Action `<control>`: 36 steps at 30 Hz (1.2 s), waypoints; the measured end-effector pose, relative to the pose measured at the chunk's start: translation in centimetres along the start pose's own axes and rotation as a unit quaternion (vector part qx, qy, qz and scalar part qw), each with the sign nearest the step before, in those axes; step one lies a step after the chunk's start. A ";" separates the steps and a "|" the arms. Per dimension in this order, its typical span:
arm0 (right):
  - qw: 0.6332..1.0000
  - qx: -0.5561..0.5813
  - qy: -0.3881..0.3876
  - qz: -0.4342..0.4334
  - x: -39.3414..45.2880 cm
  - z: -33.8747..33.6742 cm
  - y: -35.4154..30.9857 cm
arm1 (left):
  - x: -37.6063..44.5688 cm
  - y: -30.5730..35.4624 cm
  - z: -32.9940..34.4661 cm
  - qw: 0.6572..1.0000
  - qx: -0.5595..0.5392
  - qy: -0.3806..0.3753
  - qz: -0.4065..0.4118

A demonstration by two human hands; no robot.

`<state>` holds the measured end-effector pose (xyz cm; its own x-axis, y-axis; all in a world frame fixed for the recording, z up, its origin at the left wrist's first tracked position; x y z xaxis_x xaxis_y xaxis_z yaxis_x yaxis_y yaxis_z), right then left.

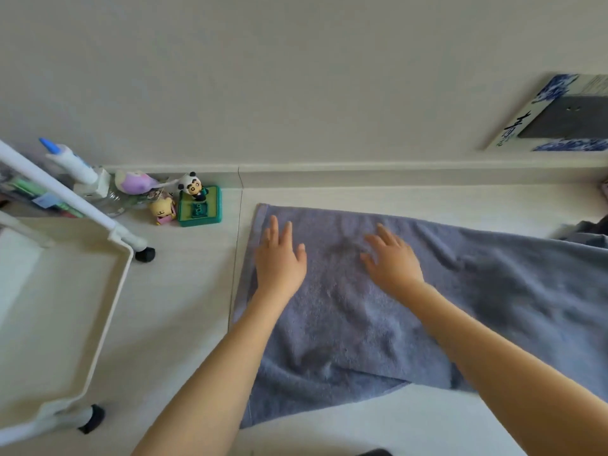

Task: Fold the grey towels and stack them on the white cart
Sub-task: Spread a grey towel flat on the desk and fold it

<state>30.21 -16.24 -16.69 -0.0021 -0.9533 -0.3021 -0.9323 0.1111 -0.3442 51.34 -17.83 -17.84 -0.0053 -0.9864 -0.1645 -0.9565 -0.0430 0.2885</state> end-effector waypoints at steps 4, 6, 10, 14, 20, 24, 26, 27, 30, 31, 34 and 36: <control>0.989 -0.058 0.020 -0.131 -5.1 5.2 -0.2 | -5.0 0.5 4.6 0.993 0.074 -0.016 0.085; 0.987 -0.080 -0.012 -0.135 -5.4 6.7 1.2 | -6.1 -0.2 5.8 0.988 0.114 -0.009 0.105; 0.989 -0.092 -0.044 -0.104 -2.9 6.6 1.5 | -5.0 -0.8 5.6 0.986 0.133 -0.010 0.098; 0.989 -0.060 -0.060 -0.121 -2.4 5.6 0.2 | -3.8 -0.5 5.0 0.991 0.113 -0.035 0.060; 0.969 0.066 0.126 -0.200 -12.1 3.4 1.9 | -10.5 1.9 2.8 0.980 -0.067 0.077 0.170; 0.963 0.105 0.137 -0.206 -16.6 4.2 4.5 | -14.9 3.6 4.3 0.962 -0.144 0.013 0.233; 0.963 0.110 0.140 -0.202 -17.4 4.5 5.4 | -16.0 3.8 5.4 0.962 -0.130 -0.005 0.238; 0.964 0.112 0.139 -0.199 -17.7 4.7 5.8 | -16.5 3.8 5.8 0.964 -0.123 -0.017 0.236; 0.971 0.099 0.110 -0.185 -18.2 5.9 6.5 | -17.0 3.8 6.3 0.969 -0.097 -0.039 0.226; 0.974 0.087 0.107 -0.179 -18.0 6.2 6.5 | -17.0 3.7 6.3 0.972 -0.097 -0.043 0.211; 0.980 0.048 0.116 -0.154 -17.8 6.5 5.9 | -16.6 3.7 6.2 0.979 -0.115 -0.054 0.160; 0.980 0.044 0.136 -0.139 -17.6 6.3 5.5 | -16.3 3.8 5.9 0.979 -0.139 -0.066 0.136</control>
<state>27.42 2.90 -18.83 0.1392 -0.9885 0.0586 -0.8760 -0.1505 -0.4582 46.09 -0.94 -19.60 -0.3046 -0.9389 -0.1603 -0.7977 0.1595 0.5816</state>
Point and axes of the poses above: each hand's wrist, its own x-axis towards the middle knuckle, its own z-axis out of the palm, y = z × x, the point moved 7 cm from there along x, towards the middle knuckle, and after that the axes turned 8 degrees about x, right-handed, at the moved point
